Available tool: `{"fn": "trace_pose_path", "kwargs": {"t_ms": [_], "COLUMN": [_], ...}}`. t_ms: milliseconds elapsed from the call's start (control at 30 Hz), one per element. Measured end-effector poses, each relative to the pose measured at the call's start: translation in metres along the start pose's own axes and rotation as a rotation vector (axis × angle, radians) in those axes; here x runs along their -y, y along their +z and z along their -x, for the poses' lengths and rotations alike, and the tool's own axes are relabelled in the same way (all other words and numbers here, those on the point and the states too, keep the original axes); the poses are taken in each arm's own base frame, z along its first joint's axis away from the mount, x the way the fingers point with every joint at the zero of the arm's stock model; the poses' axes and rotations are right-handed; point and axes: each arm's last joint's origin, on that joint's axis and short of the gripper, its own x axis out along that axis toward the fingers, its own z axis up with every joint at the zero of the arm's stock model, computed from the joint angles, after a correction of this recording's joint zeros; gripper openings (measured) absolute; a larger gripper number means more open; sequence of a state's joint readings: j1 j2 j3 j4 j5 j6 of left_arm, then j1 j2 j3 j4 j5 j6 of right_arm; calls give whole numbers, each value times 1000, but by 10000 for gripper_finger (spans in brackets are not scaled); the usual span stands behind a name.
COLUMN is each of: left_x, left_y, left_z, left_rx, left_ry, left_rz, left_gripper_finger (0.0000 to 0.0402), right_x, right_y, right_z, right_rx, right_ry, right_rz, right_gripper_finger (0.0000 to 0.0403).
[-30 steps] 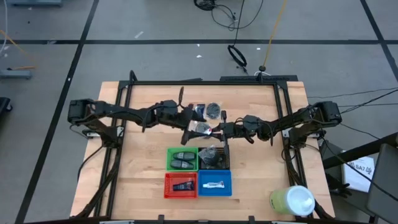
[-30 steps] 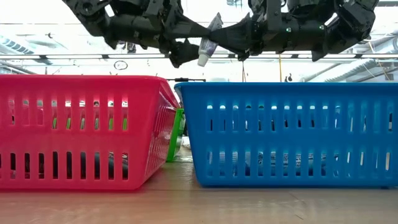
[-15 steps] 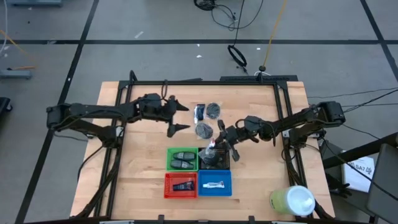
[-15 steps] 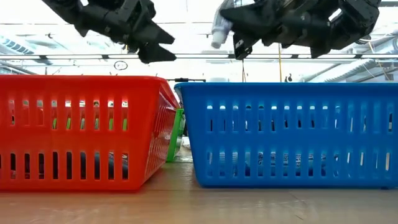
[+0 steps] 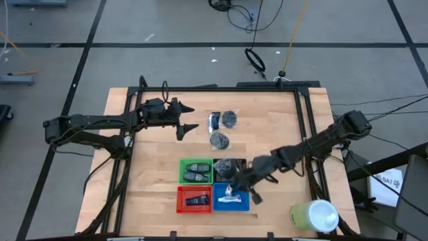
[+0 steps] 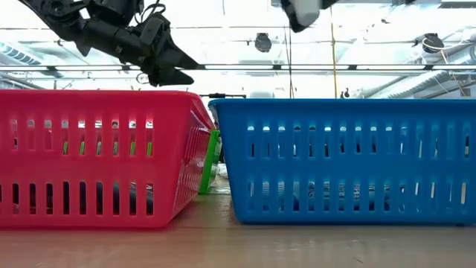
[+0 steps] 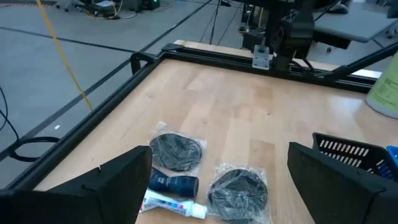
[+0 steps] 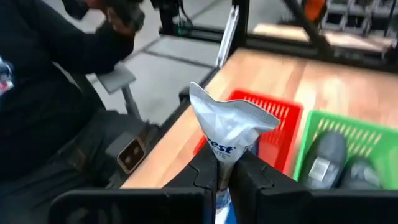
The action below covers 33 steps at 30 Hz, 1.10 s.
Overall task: Pick & Place Travel size toiletries
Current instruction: Put the top white toothpaste into the blue bin
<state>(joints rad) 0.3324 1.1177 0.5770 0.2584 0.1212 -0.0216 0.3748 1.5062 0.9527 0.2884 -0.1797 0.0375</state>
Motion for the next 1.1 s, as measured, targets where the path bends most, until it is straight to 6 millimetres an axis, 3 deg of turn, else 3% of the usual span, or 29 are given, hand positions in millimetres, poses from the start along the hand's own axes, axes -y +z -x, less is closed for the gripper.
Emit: {"fn": "trace_pose_path", "kwargs": {"t_ms": [167,367,600,800,1100], "left_x": [0,0,1,10,19], "left_y": [0,-2,-4,-5,-6], "left_z": [0,0,-1,-3,-4], "left_rx": [-1,-25,-36,-44,-48], "left_ry": [3,2,-5,-44,-50], "left_rz": [4,30,43,38,21], "left_gripper_finger": [363,354,357,355,351], "right_x": [-22,-34,-26,-20,-20], "right_y": [-10,-30,-53,-60,-60], "right_z": [-9,-23,-40,-44,-44], "right_rx": [-54,-157,-234,-248,-246], "right_ry": [-7,11,-37,-82,-85], "right_rz": [-97,-188,-197,-205,-225], "right_gripper_finger": [13,13,13,17,78]}}
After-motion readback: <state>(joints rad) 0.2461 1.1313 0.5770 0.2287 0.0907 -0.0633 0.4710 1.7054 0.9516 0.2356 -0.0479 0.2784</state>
